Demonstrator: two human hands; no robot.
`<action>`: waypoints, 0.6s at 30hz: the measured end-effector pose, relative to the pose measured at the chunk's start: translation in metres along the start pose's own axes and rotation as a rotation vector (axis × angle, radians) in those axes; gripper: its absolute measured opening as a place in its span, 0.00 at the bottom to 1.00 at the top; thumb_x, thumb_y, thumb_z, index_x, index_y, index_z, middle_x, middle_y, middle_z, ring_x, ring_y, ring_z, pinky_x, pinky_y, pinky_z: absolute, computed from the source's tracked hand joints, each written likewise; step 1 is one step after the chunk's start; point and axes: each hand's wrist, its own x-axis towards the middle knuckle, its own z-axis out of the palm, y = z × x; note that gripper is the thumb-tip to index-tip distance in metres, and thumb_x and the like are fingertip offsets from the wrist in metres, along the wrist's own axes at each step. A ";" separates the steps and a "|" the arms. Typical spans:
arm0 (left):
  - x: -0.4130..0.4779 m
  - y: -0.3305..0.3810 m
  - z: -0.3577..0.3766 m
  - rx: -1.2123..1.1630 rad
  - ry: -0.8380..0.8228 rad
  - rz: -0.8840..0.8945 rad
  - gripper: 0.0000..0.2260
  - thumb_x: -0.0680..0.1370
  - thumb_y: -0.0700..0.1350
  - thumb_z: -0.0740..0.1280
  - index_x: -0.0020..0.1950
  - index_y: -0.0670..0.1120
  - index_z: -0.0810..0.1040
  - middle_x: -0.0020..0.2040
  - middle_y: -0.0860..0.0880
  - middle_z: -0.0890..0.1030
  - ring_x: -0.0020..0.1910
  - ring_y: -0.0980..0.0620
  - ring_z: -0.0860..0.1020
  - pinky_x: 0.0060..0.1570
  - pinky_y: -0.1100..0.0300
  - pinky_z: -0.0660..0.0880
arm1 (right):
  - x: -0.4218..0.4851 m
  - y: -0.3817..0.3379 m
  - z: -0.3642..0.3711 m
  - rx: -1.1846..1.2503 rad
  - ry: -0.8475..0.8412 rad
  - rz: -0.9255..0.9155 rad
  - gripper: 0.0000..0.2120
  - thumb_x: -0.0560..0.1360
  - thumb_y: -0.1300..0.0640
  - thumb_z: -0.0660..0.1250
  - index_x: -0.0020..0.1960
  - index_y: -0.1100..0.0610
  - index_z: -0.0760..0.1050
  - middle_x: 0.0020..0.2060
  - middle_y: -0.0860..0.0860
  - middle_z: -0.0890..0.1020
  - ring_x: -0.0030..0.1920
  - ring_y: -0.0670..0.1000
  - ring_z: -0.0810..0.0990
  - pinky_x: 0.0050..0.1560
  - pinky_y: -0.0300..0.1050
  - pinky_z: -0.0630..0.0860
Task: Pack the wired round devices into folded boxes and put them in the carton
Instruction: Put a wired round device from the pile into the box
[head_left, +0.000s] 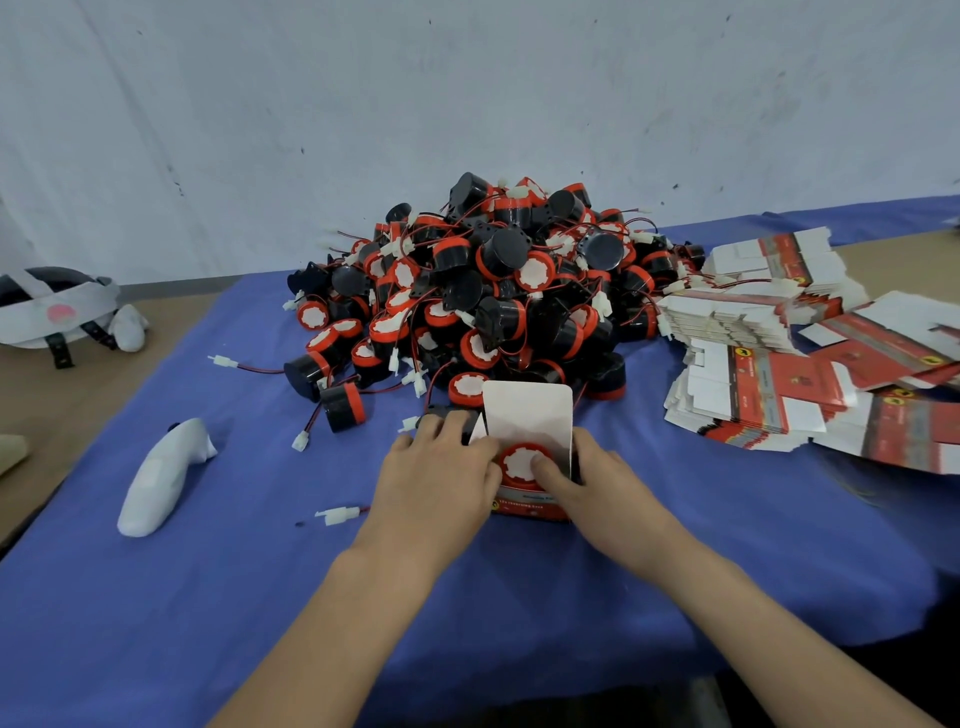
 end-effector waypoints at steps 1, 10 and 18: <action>0.000 0.000 0.000 -0.008 -0.008 -0.007 0.19 0.82 0.51 0.51 0.69 0.59 0.74 0.69 0.53 0.70 0.66 0.50 0.68 0.59 0.55 0.68 | 0.000 0.000 0.000 -0.010 0.002 -0.001 0.13 0.81 0.41 0.62 0.59 0.48 0.71 0.49 0.48 0.82 0.51 0.51 0.81 0.54 0.56 0.80; -0.005 -0.011 -0.005 -0.352 -0.056 0.028 0.17 0.83 0.48 0.56 0.71 0.59 0.71 0.67 0.58 0.70 0.66 0.54 0.67 0.56 0.55 0.73 | 0.001 0.002 -0.001 -0.014 0.004 -0.013 0.12 0.81 0.42 0.62 0.58 0.48 0.71 0.50 0.46 0.82 0.52 0.51 0.80 0.54 0.55 0.79; -0.012 -0.019 -0.007 -0.722 -0.023 -0.056 0.15 0.85 0.47 0.55 0.71 0.57 0.69 0.58 0.64 0.77 0.58 0.62 0.75 0.60 0.54 0.75 | 0.000 0.003 -0.003 0.068 -0.028 -0.132 0.14 0.82 0.44 0.62 0.68 0.39 0.68 0.53 0.36 0.83 0.54 0.38 0.81 0.50 0.36 0.79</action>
